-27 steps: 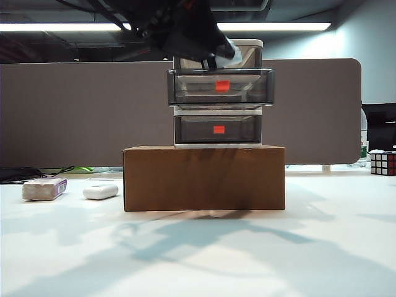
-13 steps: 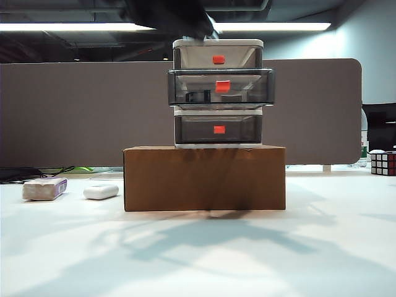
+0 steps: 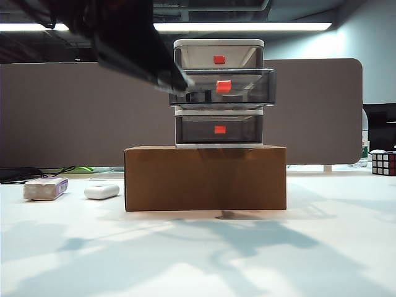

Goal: Open the second layer of the drawer on the table, pick up the transparent tape on the table and put it in, and finally close the drawer.

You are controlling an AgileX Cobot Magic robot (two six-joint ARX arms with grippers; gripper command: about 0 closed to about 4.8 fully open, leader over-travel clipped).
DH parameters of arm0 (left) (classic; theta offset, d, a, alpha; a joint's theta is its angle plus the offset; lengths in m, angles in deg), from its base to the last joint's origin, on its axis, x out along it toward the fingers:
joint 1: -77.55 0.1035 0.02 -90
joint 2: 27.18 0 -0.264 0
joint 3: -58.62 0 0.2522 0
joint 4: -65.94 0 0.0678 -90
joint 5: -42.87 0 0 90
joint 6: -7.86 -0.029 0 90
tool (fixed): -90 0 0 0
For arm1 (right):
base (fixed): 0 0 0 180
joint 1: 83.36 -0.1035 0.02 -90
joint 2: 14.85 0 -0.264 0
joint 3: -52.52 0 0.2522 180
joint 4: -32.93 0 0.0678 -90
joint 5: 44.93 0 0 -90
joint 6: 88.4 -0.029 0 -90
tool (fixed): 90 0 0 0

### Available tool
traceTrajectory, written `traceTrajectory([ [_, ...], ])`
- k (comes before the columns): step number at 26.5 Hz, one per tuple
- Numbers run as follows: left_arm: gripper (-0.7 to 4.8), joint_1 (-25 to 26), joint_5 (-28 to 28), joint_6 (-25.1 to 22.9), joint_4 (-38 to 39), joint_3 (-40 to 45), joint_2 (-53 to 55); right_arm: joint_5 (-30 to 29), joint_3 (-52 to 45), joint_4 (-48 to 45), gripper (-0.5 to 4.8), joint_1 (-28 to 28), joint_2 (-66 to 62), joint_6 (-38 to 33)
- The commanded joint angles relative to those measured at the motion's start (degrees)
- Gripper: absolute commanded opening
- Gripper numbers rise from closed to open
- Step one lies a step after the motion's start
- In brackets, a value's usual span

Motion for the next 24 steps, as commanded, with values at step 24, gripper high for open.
traceTrajectory([
  [24,-0.06,0.1,-19.5,0.2,-31.3,0.7,9.7,6.1,14.1,19.6,-0.05,-1.4,-17.6,2.3],
])
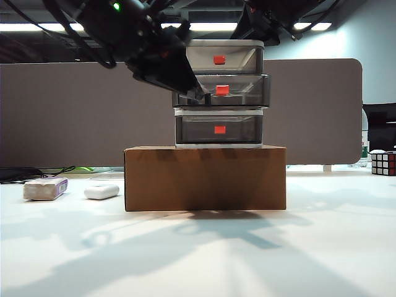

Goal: Open the second layer of the drawer on the table, pick up the transparent tape on the table and put it in, and finally close the drawer.

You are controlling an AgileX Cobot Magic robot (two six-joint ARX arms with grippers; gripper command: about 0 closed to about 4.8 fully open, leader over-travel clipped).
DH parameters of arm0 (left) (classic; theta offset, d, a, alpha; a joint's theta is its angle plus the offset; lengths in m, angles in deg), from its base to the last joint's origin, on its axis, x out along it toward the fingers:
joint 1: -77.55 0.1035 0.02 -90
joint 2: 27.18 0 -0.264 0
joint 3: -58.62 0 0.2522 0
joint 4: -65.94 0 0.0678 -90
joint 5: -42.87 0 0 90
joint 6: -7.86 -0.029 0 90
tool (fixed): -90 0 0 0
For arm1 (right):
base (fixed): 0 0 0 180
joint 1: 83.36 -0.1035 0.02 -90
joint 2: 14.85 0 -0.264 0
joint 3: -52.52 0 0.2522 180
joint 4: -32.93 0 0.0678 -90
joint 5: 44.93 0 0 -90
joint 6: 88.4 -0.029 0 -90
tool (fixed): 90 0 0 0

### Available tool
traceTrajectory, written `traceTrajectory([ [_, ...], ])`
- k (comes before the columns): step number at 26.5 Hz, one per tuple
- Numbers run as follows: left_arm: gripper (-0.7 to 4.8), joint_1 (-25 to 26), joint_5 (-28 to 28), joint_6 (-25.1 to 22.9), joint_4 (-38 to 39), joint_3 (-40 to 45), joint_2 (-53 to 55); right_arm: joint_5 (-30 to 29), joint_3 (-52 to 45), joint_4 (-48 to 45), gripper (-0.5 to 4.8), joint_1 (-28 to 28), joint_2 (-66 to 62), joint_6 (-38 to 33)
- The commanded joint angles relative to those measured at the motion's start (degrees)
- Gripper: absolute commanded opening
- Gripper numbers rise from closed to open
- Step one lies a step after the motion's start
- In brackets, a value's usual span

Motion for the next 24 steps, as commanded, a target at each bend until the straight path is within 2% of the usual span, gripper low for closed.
traceTrajectory([
  [1,-0.06,0.0,-2.9,0.0,-7.5,0.1,1.8,0.5,-0.5,5.4,-0.05,-0.1,-0.9,0.5],
  [5,-0.06,0.0,-6.2,0.0,-13.2,0.1,4.0,0.5,-0.5,5.7,-0.05,-0.1,-0.8,0.9],
  [9,-0.06,0.0,-6.9,-0.1,-14.3,0.1,4.9,0.5,-0.5,5.7,-0.05,-0.1,-0.8,1.5],
  [12,-0.06,0.0,-2.2,-1.1,-6.9,0.1,1.7,-0.1,-0.5,4.4,-0.05,-0.1,0.5,5.6],
  [15,-0.06,-0.1,0.0,-7.2,2.0,0.1,-3.0,0.4,-0.5,4.0,-0.05,-0.1,4.3,8.0],
  [17,-0.06,-0.1,-0.1,-9.3,7.7,0.1,-6.3,1.6,-0.5,6.0,-0.05,-0.1,7.7,9.2],
  [21,-0.06,0.5,-0.5,-9.1,15.0,2.1,-15.5,1.3,-3.5,9.2,-0.05,0.0,15.2,9.3],
  [23,-0.06,0.7,-0.5,-7.2,15.4,4.9,-21.5,1.2,-7.4,9.2,-0.05,0.0,20.0,9.4],
  [24,-0.06,0.7,-0.6,-5.2,15.1,8.5,-27.9,1.4,-12.0,9.2,-0.05,0.0,25.3,8.9],
])
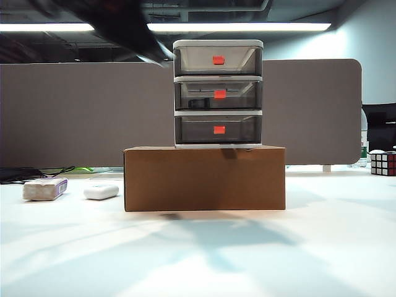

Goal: Open the second layer of the drawer on the table, pick up the transparent tape on the table and put it in, and finally close the drawer.

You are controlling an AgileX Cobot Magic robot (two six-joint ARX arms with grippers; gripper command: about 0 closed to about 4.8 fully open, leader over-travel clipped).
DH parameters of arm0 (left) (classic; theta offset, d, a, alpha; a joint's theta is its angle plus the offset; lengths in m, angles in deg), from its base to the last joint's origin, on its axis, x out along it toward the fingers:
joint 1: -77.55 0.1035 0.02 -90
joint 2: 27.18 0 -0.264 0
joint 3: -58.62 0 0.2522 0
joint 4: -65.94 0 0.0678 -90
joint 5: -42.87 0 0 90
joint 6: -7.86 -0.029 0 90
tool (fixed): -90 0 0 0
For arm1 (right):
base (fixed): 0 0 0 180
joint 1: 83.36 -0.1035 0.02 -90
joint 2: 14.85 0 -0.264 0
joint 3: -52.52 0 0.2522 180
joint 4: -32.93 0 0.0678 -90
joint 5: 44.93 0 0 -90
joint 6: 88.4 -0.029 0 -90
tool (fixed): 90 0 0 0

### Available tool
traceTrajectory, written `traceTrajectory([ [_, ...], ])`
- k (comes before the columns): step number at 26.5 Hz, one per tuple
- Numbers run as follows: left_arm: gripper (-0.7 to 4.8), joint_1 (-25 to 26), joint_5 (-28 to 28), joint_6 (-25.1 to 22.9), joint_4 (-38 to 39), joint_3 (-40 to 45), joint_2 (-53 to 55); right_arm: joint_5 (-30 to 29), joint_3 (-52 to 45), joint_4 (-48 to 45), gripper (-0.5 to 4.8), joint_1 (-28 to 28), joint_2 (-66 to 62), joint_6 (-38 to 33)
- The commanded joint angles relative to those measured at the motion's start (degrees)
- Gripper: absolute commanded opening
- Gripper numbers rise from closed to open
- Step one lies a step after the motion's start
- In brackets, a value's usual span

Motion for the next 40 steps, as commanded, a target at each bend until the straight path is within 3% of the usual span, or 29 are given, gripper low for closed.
traceTrajectory([
  [1,-0.06,0.2,-1.7,5.2,0.0,8.8,-16.3,0.6,-12.1,1.2,-0.05,0.0,12.8,-1.0],
  [5,-0.06,0.2,-2.1,9.8,-3.4,19.8,-31.8,1.5,-24.9,0.3,-0.05,-0.1,27.0,-2.3],
  [7,-0.06,0.1,-2.6,18.1,-9.1,29.3,-41.2,2.6,-32.8,-0.8,-0.05,0.0,35.3,-2.3],
  [12,-0.06,0.1,-3.7,22.0,-9.7,36.7,-50.2,2.6,-41.2,-0.8,-0.05,-0.1,43.3,-4.8],
  [16,-0.06,0.2,-3.7,24.6,-9.8,39.5,-55.4,7.7,-46.8,-1.3,-0.05,-0.1,48.2,-9.6],
  [23,-0.06,0.2,-3.7,26.2,-9.4,44.3,-62.5,8.3,-58.8,-10.4,-0.05,-0.1,57.8,-10.6],
  [28,-0.06,0.2,-6.7,28.5,-14.2,48.6,-62.4,11.3,-68.1,-12.1,-0.05,-0.1,67.6,-11.4],
  [35,-0.06,0.3,-12.1,24.2,-12.0,48.9,-62.4,13.1,-69.8,-8.0,-0.05,1.3,72.1,-10.3],
  [40,-0.06,6.0,-12.9,24.2,-10.5,48.9,-62.4,12.8,-69.8,-7.9,-0.05,6.2,72.1,-9.2],
])
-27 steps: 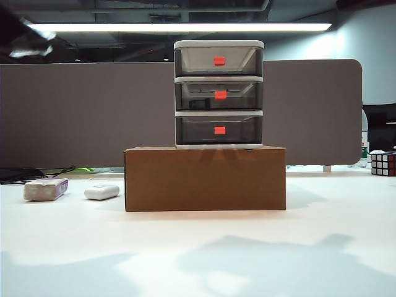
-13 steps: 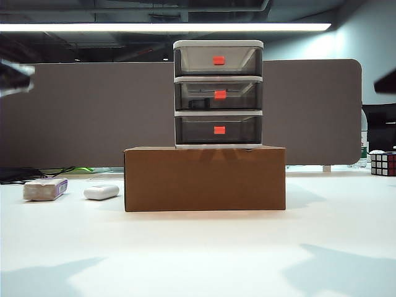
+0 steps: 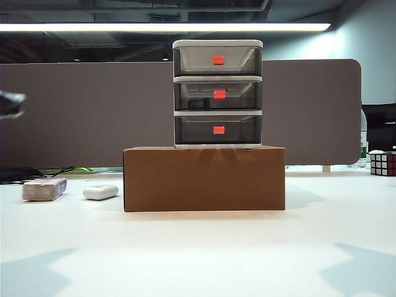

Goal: Open the second layer of the drawer on the table, pick up the transparent tape on the table and put it in, and finally close the drawer.

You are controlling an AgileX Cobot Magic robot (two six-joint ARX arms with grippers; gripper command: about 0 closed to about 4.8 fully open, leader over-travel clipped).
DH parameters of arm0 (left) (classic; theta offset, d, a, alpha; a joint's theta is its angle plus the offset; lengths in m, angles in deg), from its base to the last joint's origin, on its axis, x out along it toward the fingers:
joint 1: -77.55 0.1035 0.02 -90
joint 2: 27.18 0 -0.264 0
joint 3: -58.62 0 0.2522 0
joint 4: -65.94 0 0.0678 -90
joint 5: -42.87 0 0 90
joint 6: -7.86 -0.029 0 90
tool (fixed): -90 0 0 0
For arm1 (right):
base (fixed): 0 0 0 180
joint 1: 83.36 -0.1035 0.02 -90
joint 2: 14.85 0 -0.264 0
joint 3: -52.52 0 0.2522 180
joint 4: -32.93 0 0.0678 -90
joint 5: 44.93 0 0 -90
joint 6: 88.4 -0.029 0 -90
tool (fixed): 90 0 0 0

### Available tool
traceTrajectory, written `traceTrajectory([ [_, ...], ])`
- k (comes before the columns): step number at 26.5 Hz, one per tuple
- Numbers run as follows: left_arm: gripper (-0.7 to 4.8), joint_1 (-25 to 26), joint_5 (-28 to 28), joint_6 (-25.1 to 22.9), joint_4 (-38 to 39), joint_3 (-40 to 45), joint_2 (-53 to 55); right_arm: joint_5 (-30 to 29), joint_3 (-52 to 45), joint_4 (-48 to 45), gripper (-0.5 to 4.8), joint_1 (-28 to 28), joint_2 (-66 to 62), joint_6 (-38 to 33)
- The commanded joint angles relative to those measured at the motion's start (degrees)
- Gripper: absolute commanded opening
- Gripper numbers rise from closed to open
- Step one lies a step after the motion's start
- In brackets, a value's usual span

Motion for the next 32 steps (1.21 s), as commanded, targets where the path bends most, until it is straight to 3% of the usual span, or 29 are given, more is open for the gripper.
traceTrajectory([
  [1,-0.06,5.6,1.2,-0.4,0.0,-0.2,0.0,-0.3,-0.3,-0.6,-0.05,3.8,0.1,0.7],
  [3,-0.06,9.6,2.4,-0.4,-0.3,-0.2,0.0,-0.3,-0.3,-0.7,-0.05,6.3,0.1,0.8],
  [6,-0.06,19.0,9.4,-0.4,-2.7,-0.2,0.0,-1.5,-0.3,-0.8,-0.05,11.0,0.1,1.0],
  [11,-0.06,29.4,11.3,0.1,-4.3,-0.2,0.0,-1.3,-0.4,-1.8,-0.05,14.1,0.1,1.0],
  [13,-0.06,30.2,10.8,0.0,-4.5,-0.2,0.0,-0.7,-0.4,-2.8,-0.05,14.1,0.1,1.0],
  [16,-0.06,30.2,5.8,0.0,-5.8,-0.2,0.0,4.4,-0.3,-5.5,-0.05,14.0,0.1,0.8],
  [21,-0.06,30.2,5.8,0.1,-5.9,-0.2,0.0,11.4,-0.3,-5.6,-0.05,14.0,0.1,-3.1],
  [32,-0.06,30.2,6.1,0.0,-5.8,-0.2,0.0,10.1,-0.3,-5.5,-0.05,14.0,0.1,-3.1],
])
